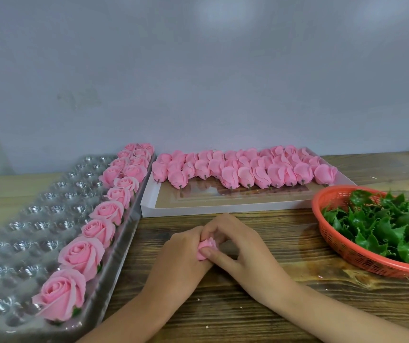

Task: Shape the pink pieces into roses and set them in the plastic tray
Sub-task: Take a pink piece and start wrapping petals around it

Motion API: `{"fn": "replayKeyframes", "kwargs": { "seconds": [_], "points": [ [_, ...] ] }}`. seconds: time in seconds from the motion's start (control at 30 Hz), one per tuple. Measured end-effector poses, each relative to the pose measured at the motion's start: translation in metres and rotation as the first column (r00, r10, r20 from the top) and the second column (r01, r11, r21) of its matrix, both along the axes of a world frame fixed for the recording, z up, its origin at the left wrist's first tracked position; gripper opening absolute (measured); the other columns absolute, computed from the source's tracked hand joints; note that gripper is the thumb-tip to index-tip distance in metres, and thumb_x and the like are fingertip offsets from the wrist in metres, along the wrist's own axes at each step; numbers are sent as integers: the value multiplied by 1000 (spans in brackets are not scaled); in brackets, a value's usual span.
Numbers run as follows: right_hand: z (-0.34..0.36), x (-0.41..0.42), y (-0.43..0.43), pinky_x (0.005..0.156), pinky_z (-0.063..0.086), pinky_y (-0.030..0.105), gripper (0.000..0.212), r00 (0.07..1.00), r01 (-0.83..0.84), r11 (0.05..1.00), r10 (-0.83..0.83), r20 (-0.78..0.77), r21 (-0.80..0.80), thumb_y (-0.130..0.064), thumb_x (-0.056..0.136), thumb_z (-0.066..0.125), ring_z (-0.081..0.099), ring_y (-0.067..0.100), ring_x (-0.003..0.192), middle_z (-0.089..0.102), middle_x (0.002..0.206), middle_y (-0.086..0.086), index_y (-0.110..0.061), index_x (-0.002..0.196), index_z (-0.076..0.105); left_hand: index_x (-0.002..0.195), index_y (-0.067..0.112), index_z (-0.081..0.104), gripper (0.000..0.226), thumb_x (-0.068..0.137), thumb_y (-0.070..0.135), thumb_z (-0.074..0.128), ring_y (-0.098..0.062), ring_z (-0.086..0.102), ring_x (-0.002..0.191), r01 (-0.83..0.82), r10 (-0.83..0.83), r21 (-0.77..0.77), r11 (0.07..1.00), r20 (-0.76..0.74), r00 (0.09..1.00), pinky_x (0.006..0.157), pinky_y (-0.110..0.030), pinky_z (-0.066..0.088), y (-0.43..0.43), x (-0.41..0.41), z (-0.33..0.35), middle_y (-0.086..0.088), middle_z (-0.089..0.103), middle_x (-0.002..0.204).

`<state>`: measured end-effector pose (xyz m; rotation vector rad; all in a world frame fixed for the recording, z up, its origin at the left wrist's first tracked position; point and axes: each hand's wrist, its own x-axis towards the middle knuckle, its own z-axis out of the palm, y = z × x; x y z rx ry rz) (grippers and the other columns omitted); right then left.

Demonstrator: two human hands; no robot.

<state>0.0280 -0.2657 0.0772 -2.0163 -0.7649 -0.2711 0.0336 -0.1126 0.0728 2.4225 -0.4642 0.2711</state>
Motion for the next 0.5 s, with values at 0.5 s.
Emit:
{"fn": "replayKeyframes", "kwargs": {
  "seconds": [0.5],
  "points": [
    [0, 0, 0, 79, 48, 31, 12, 1000, -14, 999, 14, -1, 38, -19, 89, 71, 55, 15, 89, 57, 93, -8, -21, 93, 60, 63, 42, 40, 36, 87, 25, 60, 12, 54, 73, 43, -46, 56, 998, 61, 997, 60, -8, 37, 0, 3, -5, 19, 50, 60]
  ]
}}
